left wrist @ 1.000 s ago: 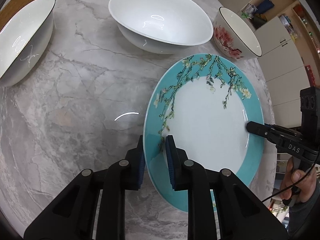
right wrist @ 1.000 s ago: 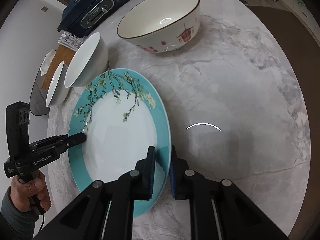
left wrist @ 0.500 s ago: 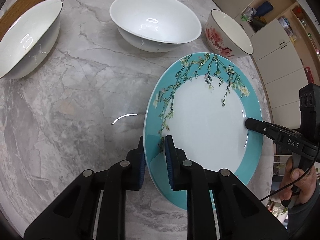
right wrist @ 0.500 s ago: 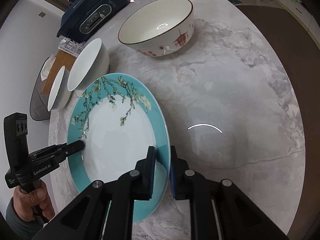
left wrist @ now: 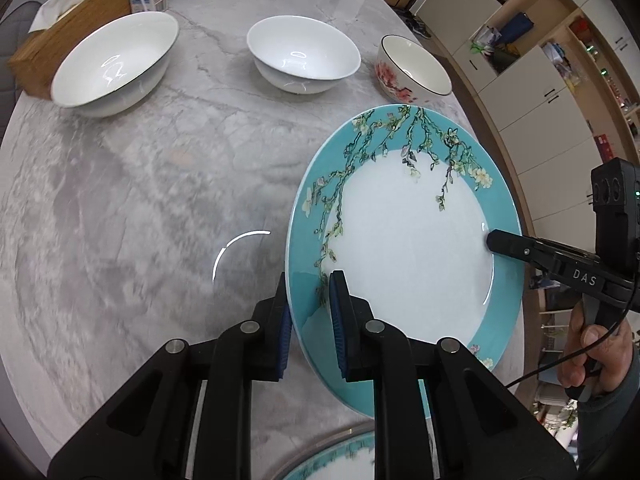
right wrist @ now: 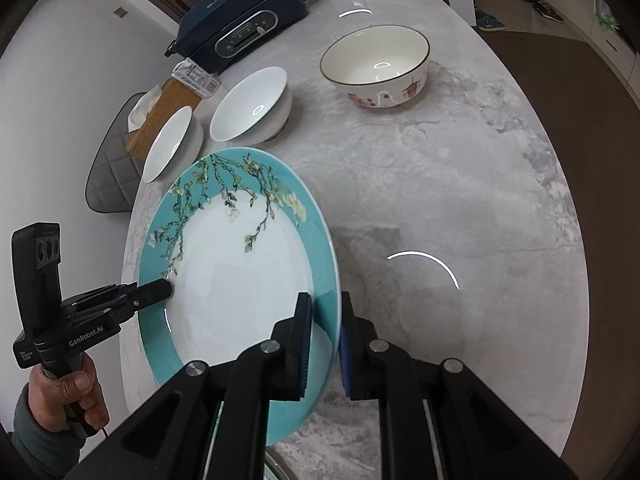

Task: Organize plates and bowls
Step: 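Lift and carry the larger teal plate with both grippers onto the plate stack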

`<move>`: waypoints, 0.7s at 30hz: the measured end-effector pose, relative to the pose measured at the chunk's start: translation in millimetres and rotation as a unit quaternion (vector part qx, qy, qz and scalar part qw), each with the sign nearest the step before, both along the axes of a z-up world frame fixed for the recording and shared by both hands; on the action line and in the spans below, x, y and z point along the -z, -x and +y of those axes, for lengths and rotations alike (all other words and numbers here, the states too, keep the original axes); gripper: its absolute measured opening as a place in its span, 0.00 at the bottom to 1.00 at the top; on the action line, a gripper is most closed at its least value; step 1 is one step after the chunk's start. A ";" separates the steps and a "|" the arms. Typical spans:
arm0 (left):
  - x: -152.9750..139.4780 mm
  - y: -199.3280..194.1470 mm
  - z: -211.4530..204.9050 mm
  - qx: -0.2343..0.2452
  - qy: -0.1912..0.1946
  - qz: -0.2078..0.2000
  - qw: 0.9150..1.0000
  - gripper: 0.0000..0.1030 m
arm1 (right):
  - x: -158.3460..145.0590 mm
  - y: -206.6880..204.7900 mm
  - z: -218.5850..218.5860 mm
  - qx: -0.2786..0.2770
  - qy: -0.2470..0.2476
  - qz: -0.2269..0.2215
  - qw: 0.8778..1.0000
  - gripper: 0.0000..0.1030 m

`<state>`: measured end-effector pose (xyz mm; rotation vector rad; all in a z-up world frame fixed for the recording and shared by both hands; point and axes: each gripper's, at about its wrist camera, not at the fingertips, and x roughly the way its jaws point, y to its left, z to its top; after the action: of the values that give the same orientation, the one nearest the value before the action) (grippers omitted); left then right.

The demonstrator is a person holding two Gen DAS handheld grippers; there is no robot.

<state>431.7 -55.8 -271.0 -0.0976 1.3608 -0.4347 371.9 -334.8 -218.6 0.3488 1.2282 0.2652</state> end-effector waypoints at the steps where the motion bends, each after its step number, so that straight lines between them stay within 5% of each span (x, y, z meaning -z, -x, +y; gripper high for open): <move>1: -3.2 8.8 5.7 -0.002 0.001 -0.001 1.000 0.15 | -1.6 7.5 3.5 -0.005 -0.002 0.001 1.000 0.14; 9: -16.5 91.6 51.7 -0.024 0.004 0.003 1.000 0.15 | 5.4 77.6 40.4 -0.043 -0.010 0.029 0.999 0.14; 21: 6.9 189.1 93.4 -0.033 0.013 0.041 0.999 0.15 | 25.8 151.4 75.7 -0.059 0.001 0.067 0.996 0.14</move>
<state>242.6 37.6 -277.9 -0.1831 1.4292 -0.3976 220.5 -259.1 -244.4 0.2963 1.3837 0.3468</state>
